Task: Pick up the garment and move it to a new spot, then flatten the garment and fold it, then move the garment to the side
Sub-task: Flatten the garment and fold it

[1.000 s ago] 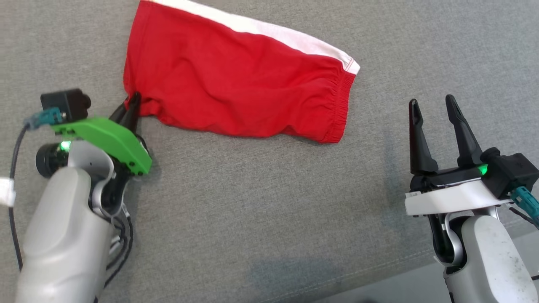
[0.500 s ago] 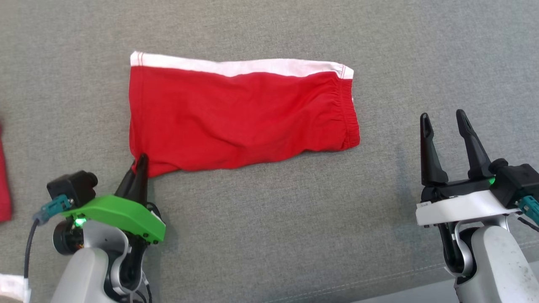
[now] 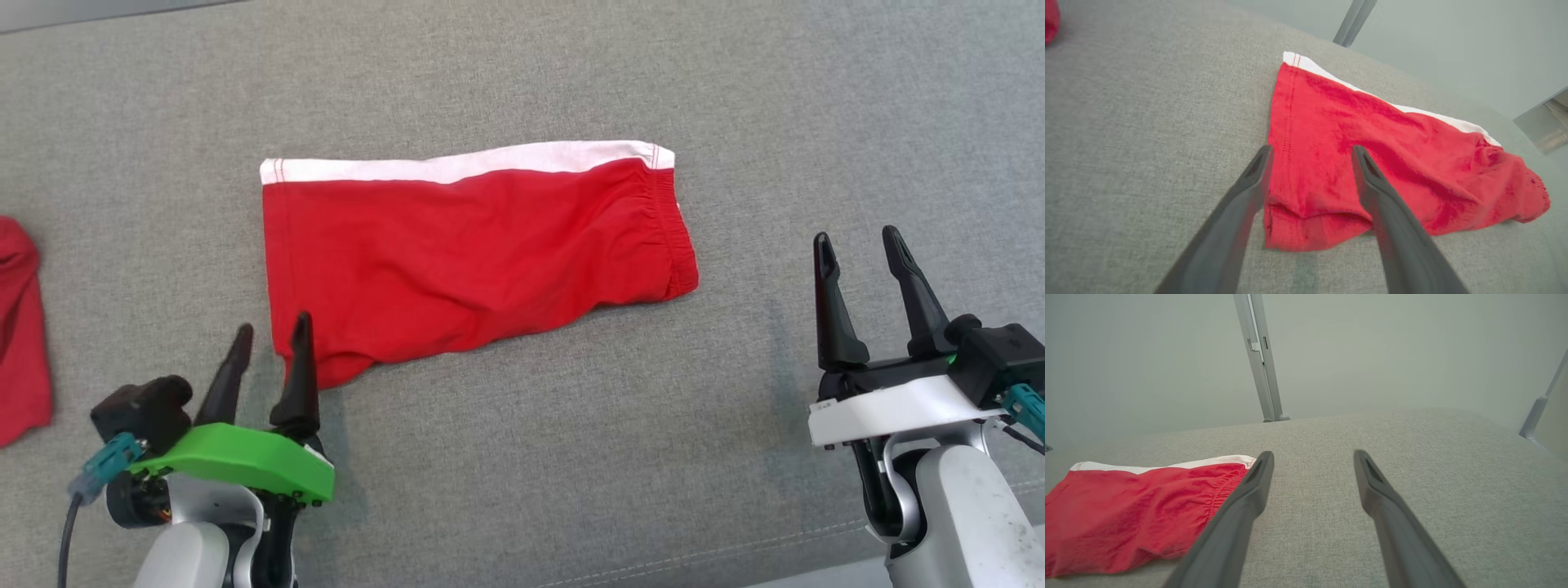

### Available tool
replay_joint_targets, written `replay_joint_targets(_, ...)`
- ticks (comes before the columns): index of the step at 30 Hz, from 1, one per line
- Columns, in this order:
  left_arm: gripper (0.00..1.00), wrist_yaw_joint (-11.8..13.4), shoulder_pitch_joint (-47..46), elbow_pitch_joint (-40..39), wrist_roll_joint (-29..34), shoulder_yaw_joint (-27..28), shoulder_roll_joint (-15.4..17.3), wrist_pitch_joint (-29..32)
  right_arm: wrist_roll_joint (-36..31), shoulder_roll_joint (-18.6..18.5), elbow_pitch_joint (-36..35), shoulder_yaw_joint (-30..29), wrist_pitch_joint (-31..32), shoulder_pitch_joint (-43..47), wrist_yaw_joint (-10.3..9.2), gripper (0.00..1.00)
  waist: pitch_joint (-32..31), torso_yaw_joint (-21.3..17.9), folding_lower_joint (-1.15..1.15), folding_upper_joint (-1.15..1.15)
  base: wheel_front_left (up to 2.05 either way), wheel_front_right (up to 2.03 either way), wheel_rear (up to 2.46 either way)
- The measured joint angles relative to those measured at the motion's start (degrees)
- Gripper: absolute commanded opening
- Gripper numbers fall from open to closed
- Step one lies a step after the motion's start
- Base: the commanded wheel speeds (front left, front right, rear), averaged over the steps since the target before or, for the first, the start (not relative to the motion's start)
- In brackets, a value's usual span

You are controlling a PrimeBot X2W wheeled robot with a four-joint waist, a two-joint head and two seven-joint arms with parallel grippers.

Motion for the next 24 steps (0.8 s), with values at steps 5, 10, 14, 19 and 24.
replay_joint_targets(5, 1.00, 0.3, -0.1, -2.8, 3.9, 1.1, 0.1, -8.2, -1.2, -0.2, -0.6, -0.5, 0.5, 0.1, 0.00, 1.00, -1.5, 0.3, 0.00, 0.00, 0.00, 0.00, 0.00)
replay_joint_targets(10, 1.00, 1.3, -1.4, -5.0, 10.8, 1.4, 1.9, -14.0, -3.2, -0.3, -1.7, -0.8, 1.5, 0.8, 0.00, 1.00, -3.8, 1.0, 0.00, 0.00, 0.00, 0.00, 0.00)
replay_joint_targets(14, 1.00, 1.5, -1.6, -4.9, 13.3, 1.2, 3.1, -14.7, -4.6, -0.2, -2.4, -0.9, 2.5, 1.5, 0.00, 1.00, -5.4, 1.6, 0.00, 0.00, 0.00, 0.00, 0.00)
replay_joint_targets(19, 1.00, 1.5, -1.0, -5.3, 15.3, 0.9, 4.8, -15.2, -5.1, 0.0, -2.6, -0.7, 3.5, 3.2, 0.00, 1.00, -7.5, 2.0, 0.00, 0.00, 0.00, 0.00, 0.00)
replay_joint_targets(24, 1.00, 1.6, 2.1, -5.9, 16.2, 0.3, 6.1, -14.9, -5.2, -0.1, -2.6, -0.2, 4.5, 5.2, 0.00, 1.00, -9.7, 2.2, 0.00, 0.00, 0.00, 0.00, 0.00)
